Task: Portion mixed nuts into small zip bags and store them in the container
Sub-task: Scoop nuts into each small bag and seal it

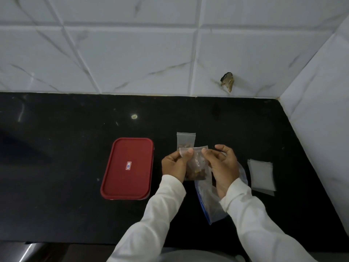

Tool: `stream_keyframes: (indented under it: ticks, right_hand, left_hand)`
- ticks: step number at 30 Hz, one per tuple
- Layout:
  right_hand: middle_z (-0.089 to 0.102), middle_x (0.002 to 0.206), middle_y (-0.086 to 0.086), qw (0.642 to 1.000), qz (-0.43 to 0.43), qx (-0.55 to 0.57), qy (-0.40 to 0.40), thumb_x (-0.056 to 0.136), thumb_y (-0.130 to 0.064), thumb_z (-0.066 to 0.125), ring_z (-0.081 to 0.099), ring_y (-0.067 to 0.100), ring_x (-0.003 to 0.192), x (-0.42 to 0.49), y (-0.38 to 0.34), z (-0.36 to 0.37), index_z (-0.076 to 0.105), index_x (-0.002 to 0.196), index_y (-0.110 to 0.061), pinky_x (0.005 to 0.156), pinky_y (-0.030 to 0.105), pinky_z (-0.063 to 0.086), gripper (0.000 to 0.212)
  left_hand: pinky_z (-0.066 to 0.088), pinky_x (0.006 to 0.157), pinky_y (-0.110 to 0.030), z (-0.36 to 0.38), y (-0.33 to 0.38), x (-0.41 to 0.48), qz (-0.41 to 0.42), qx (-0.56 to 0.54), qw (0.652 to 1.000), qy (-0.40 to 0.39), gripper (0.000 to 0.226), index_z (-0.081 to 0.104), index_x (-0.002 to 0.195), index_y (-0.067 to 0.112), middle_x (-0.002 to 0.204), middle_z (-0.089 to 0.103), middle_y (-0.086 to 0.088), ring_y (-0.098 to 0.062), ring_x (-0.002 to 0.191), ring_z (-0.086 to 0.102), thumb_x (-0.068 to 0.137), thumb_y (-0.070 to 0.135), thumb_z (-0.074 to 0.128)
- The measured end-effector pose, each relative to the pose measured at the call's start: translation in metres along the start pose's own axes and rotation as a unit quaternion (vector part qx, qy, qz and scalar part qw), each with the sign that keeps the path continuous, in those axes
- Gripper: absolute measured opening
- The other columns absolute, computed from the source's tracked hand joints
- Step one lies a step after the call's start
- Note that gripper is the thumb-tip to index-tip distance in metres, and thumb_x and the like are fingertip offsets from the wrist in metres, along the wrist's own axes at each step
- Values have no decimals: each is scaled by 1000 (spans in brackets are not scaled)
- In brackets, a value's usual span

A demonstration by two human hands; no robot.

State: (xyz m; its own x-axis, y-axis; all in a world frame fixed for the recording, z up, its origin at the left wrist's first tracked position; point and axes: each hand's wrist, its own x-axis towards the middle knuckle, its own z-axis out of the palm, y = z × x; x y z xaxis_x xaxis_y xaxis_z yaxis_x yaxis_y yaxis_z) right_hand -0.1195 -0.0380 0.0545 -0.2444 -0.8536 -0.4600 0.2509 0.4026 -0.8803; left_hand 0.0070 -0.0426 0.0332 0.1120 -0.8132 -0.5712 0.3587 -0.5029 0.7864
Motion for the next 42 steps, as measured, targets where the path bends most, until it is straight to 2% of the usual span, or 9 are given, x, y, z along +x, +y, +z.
stream_keyframes:
  ticks: [6, 11, 19, 24, 28, 31, 34, 38, 42]
  right_hand:
    - [74, 93, 2, 1000, 19, 11, 22, 76, -16, 80, 70, 20, 95, 3, 8, 4, 52, 107, -31, 91, 49, 54, 44]
    - [73, 92, 1, 997, 47, 39, 40, 76, -16, 80, 69, 21, 96, 7, 8, 2, 52, 110, -30, 94, 50, 52, 46]
    - [68, 92, 4, 997, 23, 19, 66, 78, -5, 72, 66, 23, 94, 5, 12, 1, 59, 99, -23, 95, 48, 51, 30]
    - [67, 95, 4, 995, 15, 25, 90, 77, -4, 72, 65, 24, 96, 6, 13, 2, 59, 90, -25, 98, 50, 48, 28]
    - [67, 92, 1, 996, 16, 22, 86, 81, -8, 72, 65, 22, 96, 5, 12, 4, 60, 97, -25, 97, 47, 49, 26]
    - [68, 97, -5, 998, 22, -5, 54, 85, -27, 72, 65, 15, 96, 0, 13, 7, 64, 104, -28, 91, 42, 54, 21]
    - [67, 101, -9, 995, 10, -97, 28, 86, -47, 65, 62, 12, 96, -3, 15, 11, 67, 100, -30, 82, 35, 54, 22]
    - [69, 97, -10, 988, -4, -150, 40, 88, -49, 63, 63, 11, 95, -1, 18, 13, 70, 95, -30, 83, 35, 54, 21]
    - [67, 83, -12, 975, -29, -217, 37, 92, -46, 58, 60, 4, 83, -7, 17, 17, 67, 86, -27, 60, 19, 39, 22]
  left_hand:
    - [57, 85, -52, 4, -1, 0, -5, -9, 1000, 22, 8, 74, 81, 20, 90, 74, -4, -26, 93, 69, 87, 16, 70]
    - [55, 88, -55, 2, -6, 2, -14, -9, 1000, 12, 14, 79, 83, 21, 95, 76, -6, -28, 99, 70, 86, 32, 71]
    - [53, 94, -52, 5, -7, -1, 57, -1, 997, 61, 23, 78, 68, 25, 88, 75, 2, -24, 100, 67, 88, 19, 69]
    - [56, 89, -50, 2, -6, -2, 58, 36, 998, 18, 23, 77, 69, 23, 89, 76, -2, -24, 97, 70, 89, 28, 68]
    - [57, 86, -49, -1, -3, -2, 67, 29, 997, 20, 23, 77, 74, 23, 95, 75, -4, -25, 100, 69, 92, 25, 64]
    - [56, 88, -47, -1, -2, 1, 84, 61, 993, 55, 22, 76, 76, 24, 92, 75, 1, -21, 98, 68, 94, 25, 62]
    - [58, 85, -41, -3, 0, -2, 117, 120, 985, 28, 25, 74, 75, 25, 81, 74, 5, -14, 86, 69, 95, 30, 60]
    - [58, 85, -33, -9, 0, -6, 137, 192, 971, -23, 10, 73, 89, 23, 89, 74, 6, -7, 89, 69, 89, 32, 68]
    - [58, 82, -32, -10, -2, -3, 151, 216, 965, 0, 2, 72, 87, 25, 86, 74, 7, -7, 87, 69, 87, 27, 71]
